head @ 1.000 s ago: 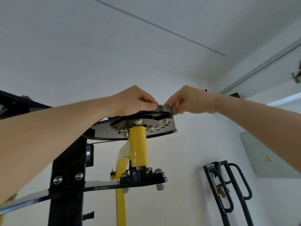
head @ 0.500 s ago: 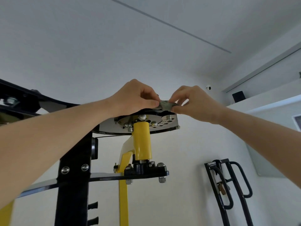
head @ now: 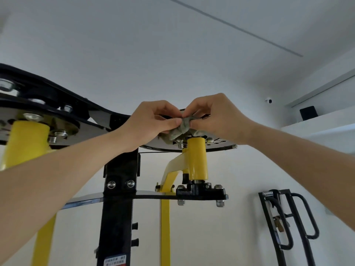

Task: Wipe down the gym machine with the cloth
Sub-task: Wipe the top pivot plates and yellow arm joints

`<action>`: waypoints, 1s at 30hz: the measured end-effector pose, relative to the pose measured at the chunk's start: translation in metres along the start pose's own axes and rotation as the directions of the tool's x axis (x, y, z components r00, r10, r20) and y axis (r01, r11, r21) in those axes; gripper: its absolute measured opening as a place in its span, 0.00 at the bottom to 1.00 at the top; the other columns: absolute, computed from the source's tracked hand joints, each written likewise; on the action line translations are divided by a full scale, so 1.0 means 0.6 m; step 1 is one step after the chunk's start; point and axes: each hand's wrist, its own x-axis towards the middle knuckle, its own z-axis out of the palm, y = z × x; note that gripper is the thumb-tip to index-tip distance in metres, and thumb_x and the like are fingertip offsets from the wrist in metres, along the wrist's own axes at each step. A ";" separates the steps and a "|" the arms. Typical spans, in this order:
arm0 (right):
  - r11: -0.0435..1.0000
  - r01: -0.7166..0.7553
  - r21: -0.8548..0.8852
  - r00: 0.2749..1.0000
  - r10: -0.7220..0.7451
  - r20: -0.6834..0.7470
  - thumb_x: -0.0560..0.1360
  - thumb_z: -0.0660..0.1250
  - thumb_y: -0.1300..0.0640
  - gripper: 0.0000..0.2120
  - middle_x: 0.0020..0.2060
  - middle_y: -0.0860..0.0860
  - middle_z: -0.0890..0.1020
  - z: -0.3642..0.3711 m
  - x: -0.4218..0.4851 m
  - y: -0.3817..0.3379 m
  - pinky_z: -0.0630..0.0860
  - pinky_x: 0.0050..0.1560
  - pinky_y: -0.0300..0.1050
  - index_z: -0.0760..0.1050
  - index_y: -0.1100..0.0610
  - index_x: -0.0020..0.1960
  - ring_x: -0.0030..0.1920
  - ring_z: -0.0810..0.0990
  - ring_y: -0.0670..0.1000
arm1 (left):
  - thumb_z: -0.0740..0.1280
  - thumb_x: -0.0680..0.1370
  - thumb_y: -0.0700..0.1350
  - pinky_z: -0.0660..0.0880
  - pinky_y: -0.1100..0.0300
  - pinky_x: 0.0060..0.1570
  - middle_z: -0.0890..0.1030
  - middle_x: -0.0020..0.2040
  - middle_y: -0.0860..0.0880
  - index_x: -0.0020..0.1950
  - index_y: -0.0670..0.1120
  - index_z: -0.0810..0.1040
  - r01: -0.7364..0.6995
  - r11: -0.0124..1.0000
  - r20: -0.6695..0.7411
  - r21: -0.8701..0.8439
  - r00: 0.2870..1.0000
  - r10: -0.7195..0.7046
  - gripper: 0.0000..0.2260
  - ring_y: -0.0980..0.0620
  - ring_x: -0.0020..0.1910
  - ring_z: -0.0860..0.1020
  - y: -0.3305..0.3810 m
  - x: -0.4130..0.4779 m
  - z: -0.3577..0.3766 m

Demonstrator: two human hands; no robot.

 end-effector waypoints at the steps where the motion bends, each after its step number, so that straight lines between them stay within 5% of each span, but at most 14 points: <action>1: 1.000 0.000 0.014 0.999 0.000 -0.032 0.72 0.75 0.65 0.08 0.44 0.48 0.86 0.009 -0.001 -0.002 0.83 0.48 0.44 0.83 0.56 0.50 0.45 0.86 0.47 | 0.73 0.76 0.39 0.83 0.56 0.51 0.87 0.50 0.45 0.55 0.43 0.82 0.033 0.995 0.021 -0.097 0.999 -0.032 0.08 0.46 0.50 0.86 -0.004 -0.005 -0.003; 4: 1.000 0.010 0.017 0.986 -0.007 -0.167 0.69 0.77 0.64 0.09 0.45 0.50 0.83 0.038 0.000 -0.002 0.83 0.49 0.47 0.80 0.55 0.45 0.45 0.84 0.48 | 0.72 0.73 0.41 0.83 0.53 0.52 0.85 0.55 0.39 0.60 0.41 0.79 0.136 0.939 0.110 -0.316 0.988 -0.106 0.17 0.43 0.53 0.85 -0.010 -0.019 -0.011; 7: 0.995 0.083 -0.055 0.983 -0.090 -0.161 0.69 0.77 0.65 0.09 0.44 0.48 0.83 0.056 0.004 -0.004 0.81 0.49 0.43 0.81 0.55 0.45 0.46 0.83 0.46 | 0.74 0.72 0.39 0.82 0.57 0.48 0.86 0.49 0.40 0.57 0.41 0.80 0.155 0.937 0.075 -0.312 0.988 -0.138 0.15 0.45 0.48 0.85 -0.018 -0.027 -0.017; 11: 0.873 0.195 -0.448 0.968 -0.246 -0.058 0.71 0.75 0.58 0.09 0.47 0.45 0.80 0.041 0.011 0.011 0.76 0.48 0.47 0.81 0.51 0.51 0.50 0.75 0.47 | 0.76 0.73 0.36 0.81 0.61 0.42 0.86 0.44 0.44 0.52 0.42 0.83 0.200 0.962 -0.148 -0.189 0.962 -0.229 0.09 0.49 0.42 0.86 -0.052 -0.042 0.000; 13: 0.811 0.136 -0.569 0.984 -0.176 -0.016 0.74 0.73 0.54 0.10 0.50 0.45 0.80 0.029 0.013 0.028 0.75 0.50 0.48 0.80 0.48 0.55 0.52 0.73 0.48 | 0.78 0.72 0.38 0.81 0.61 0.42 0.86 0.44 0.45 0.50 0.43 0.84 0.263 0.944 -0.291 -0.201 0.904 -0.314 0.09 0.51 0.42 0.86 -0.084 -0.048 0.017; 17: 0.885 0.049 -0.463 0.998 -0.061 -0.011 0.77 0.70 0.53 0.06 0.48 0.44 0.83 0.035 0.011 0.049 0.77 0.54 0.54 0.82 0.47 0.53 0.49 0.78 0.47 | 0.78 0.73 0.39 0.81 0.62 0.38 0.86 0.45 0.44 0.49 0.43 0.84 0.349 0.824 -0.457 -0.447 0.702 -0.545 0.07 0.51 0.40 0.86 -0.142 -0.039 0.046; 20: 0.896 0.028 -0.443 0.997 -0.059 -0.057 0.77 0.70 0.52 0.06 0.46 0.40 0.83 0.040 0.010 0.056 0.78 0.53 0.53 0.83 0.46 0.53 0.50 0.78 0.45 | 0.76 0.74 0.36 0.83 0.60 0.38 0.85 0.33 0.45 0.46 0.40 0.83 0.282 0.625 -0.402 -0.728 0.562 -0.723 0.03 0.51 0.32 0.83 -0.157 -0.020 0.069; 25: 0.902 0.023 -0.432 0.995 -0.061 -0.076 0.77 0.71 0.50 0.05 0.44 0.36 0.80 0.039 0.010 0.061 0.77 0.53 0.50 0.83 0.44 0.52 0.50 0.78 0.42 | 0.73 0.76 0.34 0.83 0.61 0.41 0.81 0.27 0.43 0.37 0.35 0.81 0.175 0.321 -0.203 -0.931 0.483 -0.852 0.08 0.49 0.31 0.80 -0.188 0.021 0.105; 27: 0.903 0.018 -0.429 0.995 -0.058 -0.078 0.77 0.71 0.50 0.05 0.44 0.36 0.80 0.040 0.011 0.063 0.77 0.53 0.49 0.83 0.44 0.52 0.50 0.78 0.42 | 0.72 0.78 0.35 0.80 0.64 0.36 0.84 0.35 0.42 0.30 0.37 0.82 0.167 0.252 -0.140 -0.953 0.494 -0.858 0.15 0.51 0.31 0.78 -0.209 0.035 0.117; 30: 0.904 -0.002 -0.428 0.995 -0.041 -0.091 0.77 0.70 0.48 0.06 0.47 0.37 0.81 0.040 0.009 0.066 0.75 0.53 0.48 0.83 0.43 0.53 0.53 0.78 0.43 | 0.72 0.79 0.39 0.78 0.65 0.26 0.86 0.54 0.42 0.51 0.37 0.83 0.233 0.221 -0.081 -0.947 0.491 -0.868 0.05 0.53 0.37 0.83 -0.235 0.050 0.134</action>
